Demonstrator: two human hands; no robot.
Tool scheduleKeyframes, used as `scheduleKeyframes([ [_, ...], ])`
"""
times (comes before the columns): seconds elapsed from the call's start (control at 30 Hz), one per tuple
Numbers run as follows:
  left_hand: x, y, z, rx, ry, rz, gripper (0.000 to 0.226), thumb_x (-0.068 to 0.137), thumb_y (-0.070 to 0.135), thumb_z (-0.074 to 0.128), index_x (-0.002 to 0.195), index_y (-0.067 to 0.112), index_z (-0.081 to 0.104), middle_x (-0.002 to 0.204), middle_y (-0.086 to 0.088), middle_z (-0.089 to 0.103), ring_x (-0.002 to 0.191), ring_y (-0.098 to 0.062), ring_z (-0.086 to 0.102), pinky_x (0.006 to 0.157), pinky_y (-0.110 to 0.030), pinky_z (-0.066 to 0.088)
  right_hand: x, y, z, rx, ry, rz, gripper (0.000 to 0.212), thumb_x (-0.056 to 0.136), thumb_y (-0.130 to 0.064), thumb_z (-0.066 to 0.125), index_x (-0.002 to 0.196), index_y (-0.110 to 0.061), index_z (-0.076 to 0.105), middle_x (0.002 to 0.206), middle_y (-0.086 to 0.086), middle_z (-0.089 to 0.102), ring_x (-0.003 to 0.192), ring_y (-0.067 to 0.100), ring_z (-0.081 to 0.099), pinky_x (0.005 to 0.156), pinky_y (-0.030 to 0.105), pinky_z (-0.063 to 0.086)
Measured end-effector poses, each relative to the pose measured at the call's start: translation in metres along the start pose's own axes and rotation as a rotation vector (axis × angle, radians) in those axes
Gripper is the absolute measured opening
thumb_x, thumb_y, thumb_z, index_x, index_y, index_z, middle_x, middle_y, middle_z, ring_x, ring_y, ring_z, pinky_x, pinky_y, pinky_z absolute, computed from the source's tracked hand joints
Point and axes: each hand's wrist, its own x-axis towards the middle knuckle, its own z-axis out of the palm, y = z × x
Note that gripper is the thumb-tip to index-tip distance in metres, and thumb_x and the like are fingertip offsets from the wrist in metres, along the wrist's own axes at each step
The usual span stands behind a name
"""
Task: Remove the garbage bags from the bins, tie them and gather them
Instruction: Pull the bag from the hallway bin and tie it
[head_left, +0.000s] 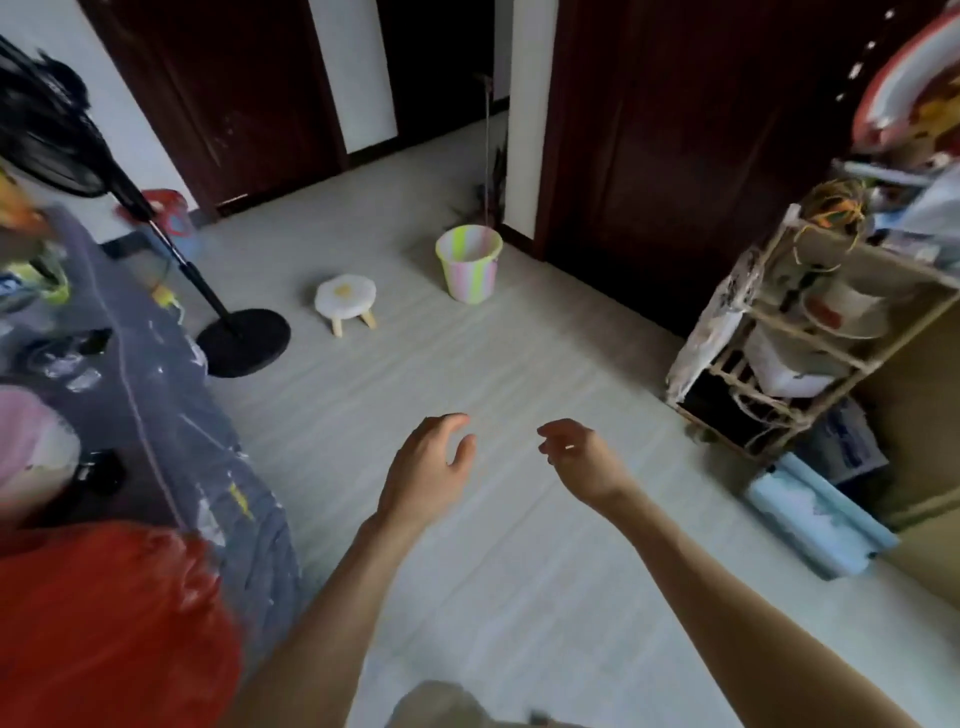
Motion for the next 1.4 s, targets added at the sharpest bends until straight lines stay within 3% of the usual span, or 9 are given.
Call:
scheduleKeyframes([
  [0.13,0.1,-0.041,-0.031,-0.008,0.134,-0.135,0.029,0.088,0.019,0.056,0.116,0.011,0.06,0.115,-0.007,0.064,0.107,-0.02,0.059,0.087,-0.017,0.036,0.128,-0.057,0.024,0.001,-0.127,-0.086,0.028,0.089,-0.004,0.041,0.11,-0.009,0.06,0.11,0.013,0.066,0.101,0.03,0.061,0.08,0.029,0.044],
  [0.27,0.221,-0.098,-0.061,0.004,0.197,-0.225,0.029,0.088,0.016,0.056,0.116,0.009,0.06,0.114,-0.011,0.065,0.105,-0.022,0.06,0.085,-0.02,0.037,0.263,-0.109,0.069,-0.001,-0.213,-0.128,0.031,0.087,-0.002,0.04,0.109,-0.01,0.06,0.109,0.013,0.065,0.094,0.025,0.06,0.074,0.022,0.039],
  [0.5,0.476,-0.137,-0.134,-0.018,0.26,-0.232,0.029,0.089,0.017,0.054,0.117,0.009,0.058,0.117,-0.011,0.062,0.109,-0.024,0.057,0.094,-0.032,0.041,0.496,-0.221,0.109,-0.044,-0.245,-0.168,0.026,0.09,-0.007,0.042,0.108,-0.01,0.06,0.096,0.009,0.063,0.085,0.019,0.055,0.074,0.024,0.04],
  [0.63,0.594,-0.147,-0.144,-0.033,0.229,-0.235,0.03,0.09,0.019,0.054,0.119,0.012,0.057,0.123,-0.008,0.06,0.113,-0.021,0.055,0.099,-0.03,0.039,0.612,-0.255,0.108,-0.054,-0.246,-0.158,0.026,0.088,-0.002,0.042,0.105,-0.007,0.061,0.09,0.005,0.059,0.08,0.022,0.054,0.075,0.027,0.041],
  [0.8,0.749,-0.186,-0.16,-0.039,0.242,-0.235,0.032,0.092,0.021,0.051,0.122,0.013,0.055,0.126,-0.006,0.057,0.112,-0.021,0.055,0.096,-0.028,0.039,0.777,-0.297,0.127,-0.036,-0.218,-0.23,0.023,0.088,0.002,0.044,0.104,0.0,0.062,0.092,0.007,0.059,0.083,0.024,0.056,0.076,0.024,0.038],
  [0.97,0.909,-0.221,-0.202,-0.031,0.332,-0.352,0.033,0.092,0.021,0.052,0.123,0.012,0.055,0.125,-0.009,0.057,0.11,-0.023,0.057,0.095,-0.027,0.04,0.959,-0.38,0.152,-0.099,-0.333,-0.307,0.024,0.087,0.0,0.048,0.108,-0.001,0.062,0.106,0.018,0.066,0.086,0.017,0.053,0.08,0.028,0.041],
  [1.07,0.984,-0.239,-0.236,-0.022,0.413,-0.391,0.031,0.09,0.018,0.055,0.119,0.01,0.058,0.12,-0.011,0.06,0.105,-0.025,0.06,0.088,-0.024,0.04,1.042,-0.438,0.177,-0.118,-0.404,-0.34,0.023,0.088,-0.004,0.048,0.107,-0.006,0.062,0.106,0.017,0.066,0.09,0.026,0.06,0.077,0.027,0.041],
  [1.2,1.077,-0.286,-0.269,-0.008,0.491,-0.457,0.03,0.09,0.02,0.055,0.119,0.013,0.058,0.119,-0.008,0.061,0.104,-0.021,0.06,0.085,-0.021,0.039,1.139,-0.498,0.23,-0.115,-0.514,-0.381,0.023,0.09,-0.011,0.046,0.108,-0.011,0.061,0.106,0.015,0.066,0.088,0.023,0.06,0.078,0.032,0.047],
  [1.4,1.236,-0.38,-0.318,-0.005,0.504,-0.463,0.032,0.091,0.021,0.053,0.121,0.013,0.056,0.12,-0.008,0.06,0.107,-0.02,0.058,0.087,-0.022,0.039,1.289,-0.58,0.326,-0.169,-0.584,-0.439,0.026,0.093,-0.016,0.042,0.112,-0.013,0.059,0.11,0.009,0.064,0.095,0.021,0.059,0.073,0.025,0.041],
])
